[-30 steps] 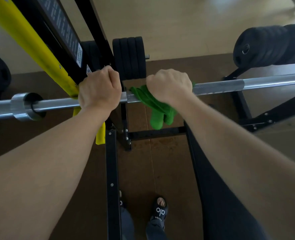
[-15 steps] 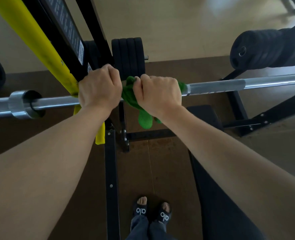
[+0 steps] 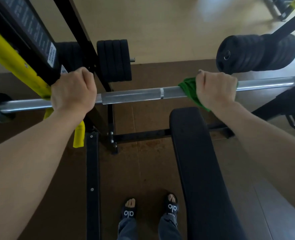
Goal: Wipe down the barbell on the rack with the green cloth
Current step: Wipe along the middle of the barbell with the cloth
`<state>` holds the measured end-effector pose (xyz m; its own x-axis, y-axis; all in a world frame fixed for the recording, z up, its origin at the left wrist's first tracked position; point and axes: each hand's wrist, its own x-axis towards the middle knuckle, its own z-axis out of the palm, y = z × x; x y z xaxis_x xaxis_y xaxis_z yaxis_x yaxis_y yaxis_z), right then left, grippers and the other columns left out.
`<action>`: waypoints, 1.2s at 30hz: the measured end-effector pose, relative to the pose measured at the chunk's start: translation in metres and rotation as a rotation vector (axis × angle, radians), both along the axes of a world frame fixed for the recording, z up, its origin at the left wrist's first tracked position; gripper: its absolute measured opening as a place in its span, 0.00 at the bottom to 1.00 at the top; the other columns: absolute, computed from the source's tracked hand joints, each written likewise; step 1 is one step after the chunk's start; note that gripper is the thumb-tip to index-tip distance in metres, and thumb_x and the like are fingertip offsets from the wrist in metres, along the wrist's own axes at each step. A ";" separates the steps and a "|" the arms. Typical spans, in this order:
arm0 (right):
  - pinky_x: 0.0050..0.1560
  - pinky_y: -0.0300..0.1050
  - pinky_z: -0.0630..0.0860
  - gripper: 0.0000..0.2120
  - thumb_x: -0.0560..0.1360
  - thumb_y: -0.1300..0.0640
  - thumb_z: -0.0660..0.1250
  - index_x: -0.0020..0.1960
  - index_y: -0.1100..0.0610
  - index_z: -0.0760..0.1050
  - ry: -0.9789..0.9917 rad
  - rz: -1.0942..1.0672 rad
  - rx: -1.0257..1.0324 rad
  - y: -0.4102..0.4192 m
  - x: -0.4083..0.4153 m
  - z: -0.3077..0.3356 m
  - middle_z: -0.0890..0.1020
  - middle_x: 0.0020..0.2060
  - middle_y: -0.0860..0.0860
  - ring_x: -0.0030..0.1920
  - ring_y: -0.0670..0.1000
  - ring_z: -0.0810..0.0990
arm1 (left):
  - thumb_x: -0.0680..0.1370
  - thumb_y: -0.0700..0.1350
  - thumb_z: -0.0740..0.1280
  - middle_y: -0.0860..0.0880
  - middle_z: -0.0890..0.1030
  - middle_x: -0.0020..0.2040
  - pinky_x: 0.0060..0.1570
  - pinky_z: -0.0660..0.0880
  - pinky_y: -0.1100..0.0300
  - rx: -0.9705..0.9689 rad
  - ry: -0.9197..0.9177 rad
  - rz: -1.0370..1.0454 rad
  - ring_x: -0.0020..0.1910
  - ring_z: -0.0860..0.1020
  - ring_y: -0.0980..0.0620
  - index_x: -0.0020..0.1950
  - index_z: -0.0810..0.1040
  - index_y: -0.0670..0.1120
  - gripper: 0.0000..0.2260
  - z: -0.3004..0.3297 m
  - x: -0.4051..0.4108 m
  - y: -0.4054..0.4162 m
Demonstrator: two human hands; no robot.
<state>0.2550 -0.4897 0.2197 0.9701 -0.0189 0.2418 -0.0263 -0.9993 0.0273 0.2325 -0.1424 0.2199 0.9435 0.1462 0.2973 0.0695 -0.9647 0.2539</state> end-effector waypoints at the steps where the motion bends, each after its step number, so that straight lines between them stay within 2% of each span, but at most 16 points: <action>1: 0.36 0.48 0.67 0.27 0.85 0.49 0.48 0.39 0.59 0.78 0.007 -0.016 -0.011 0.007 -0.002 0.001 0.80 0.30 0.59 0.31 0.59 0.77 | 0.85 0.47 0.48 0.42 0.72 0.32 0.31 0.64 0.52 0.006 -0.005 -0.010 0.31 0.71 0.42 0.39 0.72 0.43 0.20 0.000 0.000 -0.001; 4: 0.29 0.44 0.62 0.24 0.86 0.48 0.46 0.40 0.57 0.73 0.104 0.071 -0.155 0.047 -0.009 0.006 0.72 0.26 0.50 0.25 0.50 0.69 | 0.85 0.47 0.48 0.41 0.71 0.31 0.30 0.63 0.54 0.023 -0.020 -0.030 0.30 0.71 0.42 0.39 0.71 0.43 0.20 -0.001 -0.002 -0.004; 7: 0.28 0.43 0.65 0.17 0.85 0.47 0.53 0.41 0.54 0.68 0.161 0.286 -0.086 0.122 -0.021 0.006 0.71 0.27 0.48 0.25 0.50 0.71 | 0.85 0.46 0.48 0.41 0.70 0.31 0.30 0.61 0.55 0.042 -0.007 -0.043 0.30 0.69 0.43 0.39 0.70 0.43 0.19 0.001 -0.003 -0.006; 9: 0.27 0.42 0.63 0.19 0.85 0.48 0.52 0.39 0.53 0.70 0.139 0.324 -0.019 0.156 -0.023 0.008 0.69 0.25 0.46 0.24 0.50 0.71 | 0.86 0.45 0.48 0.41 0.70 0.32 0.31 0.59 0.54 0.055 0.022 -0.032 0.31 0.69 0.43 0.41 0.70 0.42 0.18 0.002 -0.003 -0.007; 11: 0.26 0.42 0.58 0.24 0.85 0.48 0.49 0.36 0.53 0.71 0.104 0.303 0.041 0.156 -0.019 0.007 0.68 0.24 0.45 0.24 0.50 0.70 | 0.86 0.44 0.49 0.43 0.68 0.32 0.33 0.60 0.53 0.024 0.044 -0.015 0.33 0.69 0.43 0.41 0.70 0.42 0.18 0.005 -0.001 -0.009; 13: 0.26 0.43 0.58 0.19 0.86 0.50 0.50 0.42 0.55 0.72 0.112 0.450 -0.006 0.145 -0.017 0.006 0.68 0.27 0.46 0.25 0.50 0.68 | 0.86 0.46 0.48 0.46 0.67 0.32 0.35 0.61 0.52 -0.032 0.035 -0.020 0.34 0.69 0.43 0.42 0.69 0.43 0.17 0.010 0.001 -0.024; 15: 0.28 0.43 0.59 0.18 0.86 0.49 0.49 0.42 0.54 0.69 0.127 0.526 0.015 0.134 -0.016 0.011 0.69 0.28 0.46 0.25 0.49 0.69 | 0.85 0.48 0.47 0.48 0.67 0.31 0.33 0.63 0.53 -0.050 -0.007 -0.101 0.32 0.70 0.44 0.42 0.68 0.46 0.17 0.018 0.005 -0.047; 18: 0.28 0.43 0.59 0.23 0.86 0.47 0.45 0.38 0.53 0.68 0.150 0.481 0.017 0.096 -0.010 0.016 0.72 0.27 0.47 0.26 0.49 0.72 | 0.85 0.48 0.48 0.50 0.66 0.30 0.30 0.62 0.55 -0.066 -0.016 -0.216 0.29 0.69 0.46 0.40 0.67 0.46 0.17 0.026 0.020 -0.093; 22: 0.35 0.48 0.67 0.21 0.85 0.47 0.45 0.37 0.52 0.64 0.163 0.324 -0.066 0.008 0.000 0.013 0.68 0.26 0.49 0.28 0.53 0.71 | 0.85 0.49 0.48 0.50 0.69 0.29 0.30 0.69 0.55 -0.108 0.050 -0.223 0.28 0.72 0.47 0.39 0.69 0.47 0.19 0.013 0.033 -0.124; 25: 0.40 0.50 0.69 0.26 0.84 0.46 0.45 0.34 0.53 0.68 0.186 0.172 -0.064 -0.028 0.010 0.013 0.67 0.25 0.51 0.31 0.57 0.72 | 0.85 0.48 0.50 0.50 0.71 0.29 0.29 0.66 0.57 -0.197 0.100 -0.176 0.27 0.72 0.51 0.35 0.68 0.50 0.19 0.004 0.034 -0.127; 28: 0.43 0.52 0.70 0.27 0.84 0.48 0.45 0.37 0.57 0.74 0.338 0.133 -0.061 -0.033 0.020 0.019 0.72 0.31 0.54 0.37 0.59 0.74 | 0.85 0.48 0.51 0.50 0.70 0.27 0.27 0.66 0.58 -0.191 0.049 -0.142 0.26 0.71 0.53 0.33 0.68 0.51 0.20 0.006 0.031 -0.130; 31: 0.49 0.56 0.74 0.20 0.84 0.55 0.48 0.37 0.57 0.69 0.453 0.178 -0.054 -0.021 0.024 0.030 0.76 0.38 0.55 0.42 0.60 0.75 | 0.84 0.48 0.50 0.50 0.70 0.26 0.26 0.70 0.58 -0.156 0.008 -0.151 0.24 0.71 0.52 0.32 0.69 0.49 0.21 0.008 0.029 -0.134; 33: 0.46 0.56 0.71 0.15 0.83 0.57 0.49 0.42 0.58 0.70 0.484 0.239 -0.082 -0.002 0.023 0.033 0.79 0.45 0.55 0.44 0.61 0.76 | 0.84 0.47 0.50 0.50 0.70 0.26 0.27 0.71 0.58 -0.162 0.018 -0.143 0.24 0.71 0.52 0.32 0.69 0.49 0.21 0.007 0.028 -0.134; 34: 0.44 0.55 0.69 0.15 0.83 0.57 0.49 0.47 0.57 0.74 0.494 0.279 -0.093 0.010 0.021 0.033 0.80 0.46 0.54 0.45 0.60 0.77 | 0.84 0.47 0.50 0.50 0.70 0.26 0.27 0.70 0.57 -0.158 0.016 -0.141 0.24 0.71 0.52 0.32 0.69 0.49 0.21 0.007 0.028 -0.134; 36: 0.40 0.50 0.66 0.18 0.84 0.55 0.50 0.50 0.56 0.77 0.505 0.329 -0.087 0.039 0.016 0.029 0.80 0.43 0.50 0.39 0.56 0.77 | 0.84 0.47 0.50 0.50 0.70 0.26 0.26 0.68 0.58 -0.164 0.006 -0.149 0.24 0.71 0.51 0.32 0.68 0.50 0.21 0.005 0.029 -0.134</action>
<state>0.2709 -0.4512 0.2492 0.9171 0.3002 -0.2623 0.3206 -0.9465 0.0376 0.2613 -0.2763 0.2245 0.9599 0.0505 0.2758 -0.0693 -0.9104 0.4079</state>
